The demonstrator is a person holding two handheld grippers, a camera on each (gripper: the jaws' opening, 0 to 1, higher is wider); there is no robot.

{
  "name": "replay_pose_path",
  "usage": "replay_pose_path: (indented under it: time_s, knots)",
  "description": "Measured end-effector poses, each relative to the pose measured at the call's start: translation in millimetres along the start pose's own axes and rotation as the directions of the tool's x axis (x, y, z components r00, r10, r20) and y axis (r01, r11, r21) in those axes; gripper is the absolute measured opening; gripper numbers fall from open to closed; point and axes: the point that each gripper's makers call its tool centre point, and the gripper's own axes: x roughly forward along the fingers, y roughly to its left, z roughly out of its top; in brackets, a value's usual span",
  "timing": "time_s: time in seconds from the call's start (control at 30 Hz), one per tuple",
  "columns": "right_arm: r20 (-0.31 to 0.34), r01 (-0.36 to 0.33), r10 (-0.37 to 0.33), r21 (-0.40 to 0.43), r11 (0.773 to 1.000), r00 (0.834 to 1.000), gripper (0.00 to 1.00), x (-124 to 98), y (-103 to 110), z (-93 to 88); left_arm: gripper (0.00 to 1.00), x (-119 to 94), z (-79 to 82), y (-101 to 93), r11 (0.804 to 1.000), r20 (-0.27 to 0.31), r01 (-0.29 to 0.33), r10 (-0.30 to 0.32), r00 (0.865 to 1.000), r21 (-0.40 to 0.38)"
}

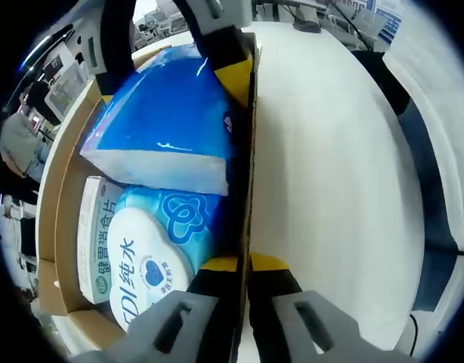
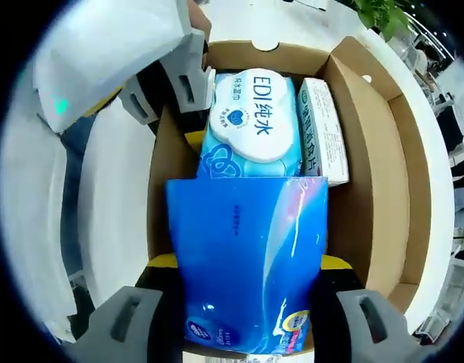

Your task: Operate the shoe box by opening the lid, removing the specified soft item, and placing it in the target area until the item is outside and the box remains undamaged.

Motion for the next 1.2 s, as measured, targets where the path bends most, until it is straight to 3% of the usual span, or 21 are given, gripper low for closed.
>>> replay_pose_path:
  time_s: [0.3, 1.2]
  knots:
    - [0.051, 0.012, -0.014, 0.045, 0.999, 0.999, 0.65, -12.3, -3.3, 10.4, 0.01, -0.3, 1.1, -1.2, 1.0, 0.001, 0.002, -0.002, 1.0, 0.004]
    - [0.05, 0.066, -0.071, 0.084, 0.994, 0.996, 0.65, -51.4, -10.4, 2.7, 0.01, -1.7, -0.7, -2.4, 1.0, 0.008, 0.007, -0.007, 1.0, 0.021]
